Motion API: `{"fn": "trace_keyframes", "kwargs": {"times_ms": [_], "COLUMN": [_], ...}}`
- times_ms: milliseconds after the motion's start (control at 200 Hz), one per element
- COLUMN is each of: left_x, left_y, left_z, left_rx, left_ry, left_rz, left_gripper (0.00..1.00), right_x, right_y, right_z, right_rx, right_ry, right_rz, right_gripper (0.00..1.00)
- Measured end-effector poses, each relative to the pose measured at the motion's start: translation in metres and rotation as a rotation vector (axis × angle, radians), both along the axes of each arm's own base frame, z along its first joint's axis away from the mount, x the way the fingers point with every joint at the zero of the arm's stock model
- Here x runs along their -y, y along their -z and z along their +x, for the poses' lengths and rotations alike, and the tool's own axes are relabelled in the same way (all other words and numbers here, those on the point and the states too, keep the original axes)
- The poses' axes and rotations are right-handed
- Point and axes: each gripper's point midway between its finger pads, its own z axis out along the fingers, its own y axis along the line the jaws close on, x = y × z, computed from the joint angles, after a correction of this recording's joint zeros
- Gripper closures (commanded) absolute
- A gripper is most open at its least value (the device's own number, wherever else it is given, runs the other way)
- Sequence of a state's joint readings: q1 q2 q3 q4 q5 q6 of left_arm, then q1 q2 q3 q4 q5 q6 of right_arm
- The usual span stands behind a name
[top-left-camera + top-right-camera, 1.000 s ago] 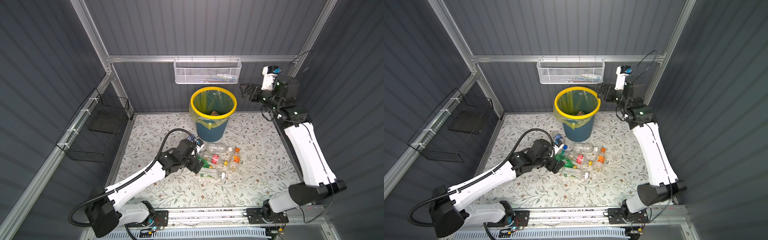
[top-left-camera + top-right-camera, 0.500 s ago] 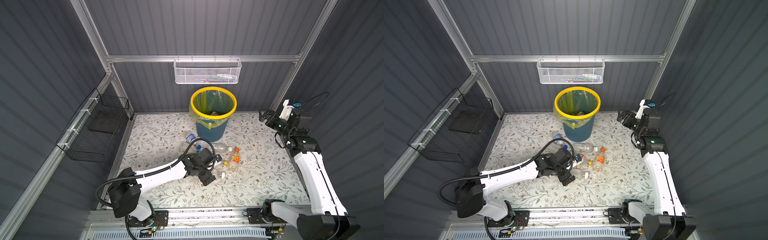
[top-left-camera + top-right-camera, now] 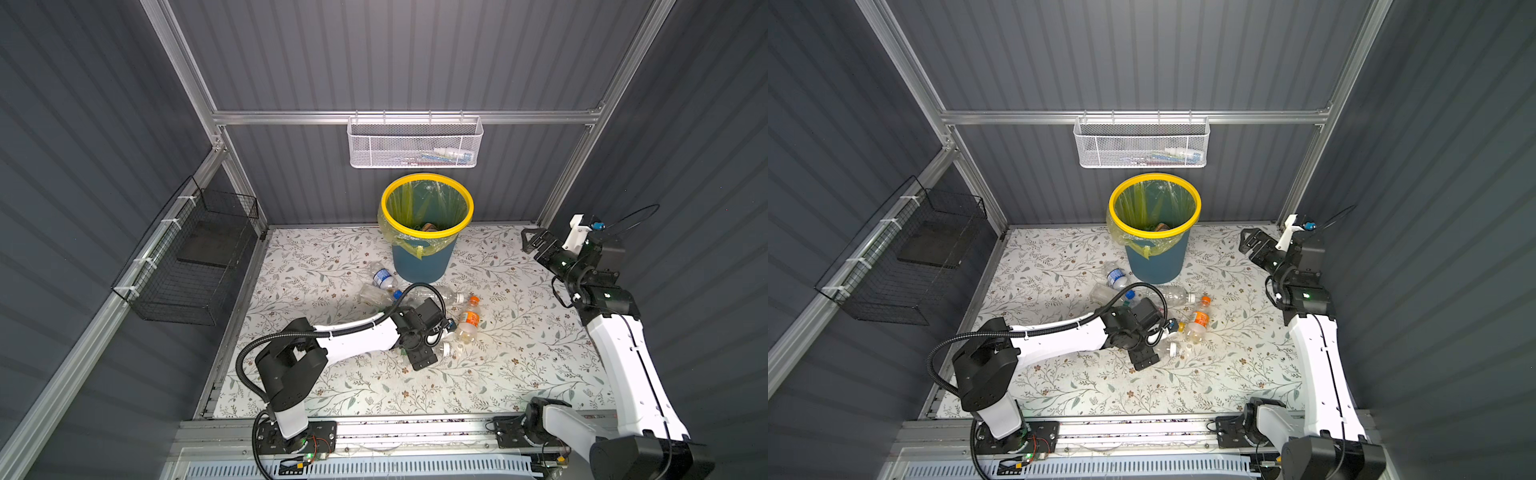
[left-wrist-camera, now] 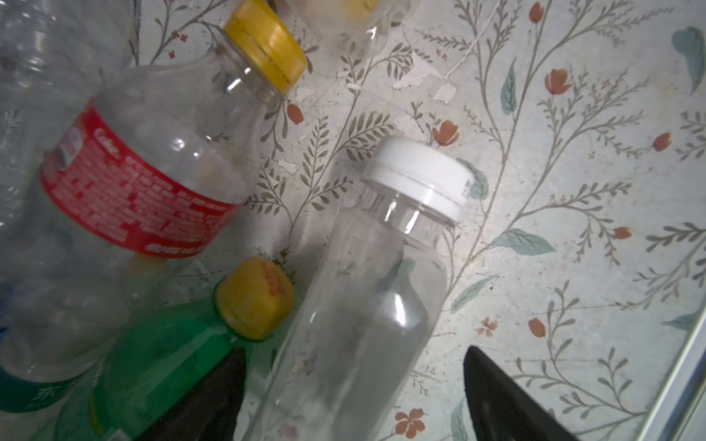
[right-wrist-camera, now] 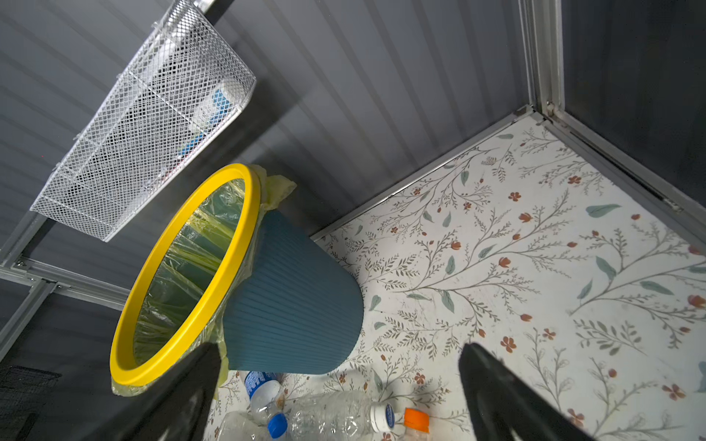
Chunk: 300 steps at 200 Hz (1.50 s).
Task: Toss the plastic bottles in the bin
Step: 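Grasp the clear white-capped bottle with the left gripper while the right gripper withdraws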
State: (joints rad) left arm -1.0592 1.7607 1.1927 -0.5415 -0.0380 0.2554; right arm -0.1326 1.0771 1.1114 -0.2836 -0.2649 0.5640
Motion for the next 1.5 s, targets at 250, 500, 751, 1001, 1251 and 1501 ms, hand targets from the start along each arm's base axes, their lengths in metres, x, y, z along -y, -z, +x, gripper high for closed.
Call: {"fn": "trace_keyframes", "kwargs": {"times_ms": [250,500,751,1001,1251,1501], "left_x": [-0.001,-0.003,0.004,0.009,0.009,0.011], "left_y": [0.003,0.009,0.008,0.008,0.005,-0.051], "left_z": [-0.004,-0.006,-0.010,-0.012,-0.013,-0.008], "left_rx": [0.000,-0.005,-0.004,-0.011,-0.012,0.058], "left_ry": [0.023,0.011,0.011,0.007,-0.009,-0.066], "left_rz": [0.014,0.018,-0.002,-0.025,-0.043,-0.203], "left_gripper": [0.41,0.49,0.55,0.62,0.64,0.66], "right_x": [0.000,0.001,0.001,0.001,0.001,-0.003], "right_y": [-0.001,0.009,0.030,0.061,0.057,0.093], "right_z": [0.002,0.003,0.002,-0.004,-0.006,-0.012], "right_rx": [0.019,0.005,-0.029,-0.094,-0.082,-0.159], "right_ry": [0.001,0.005,0.008,0.018,0.019,0.002], "right_rz": [0.027,0.053,0.072,0.091,0.094,0.101], "right_gripper": [0.01,0.01,0.01,0.02,0.02,0.04]}}
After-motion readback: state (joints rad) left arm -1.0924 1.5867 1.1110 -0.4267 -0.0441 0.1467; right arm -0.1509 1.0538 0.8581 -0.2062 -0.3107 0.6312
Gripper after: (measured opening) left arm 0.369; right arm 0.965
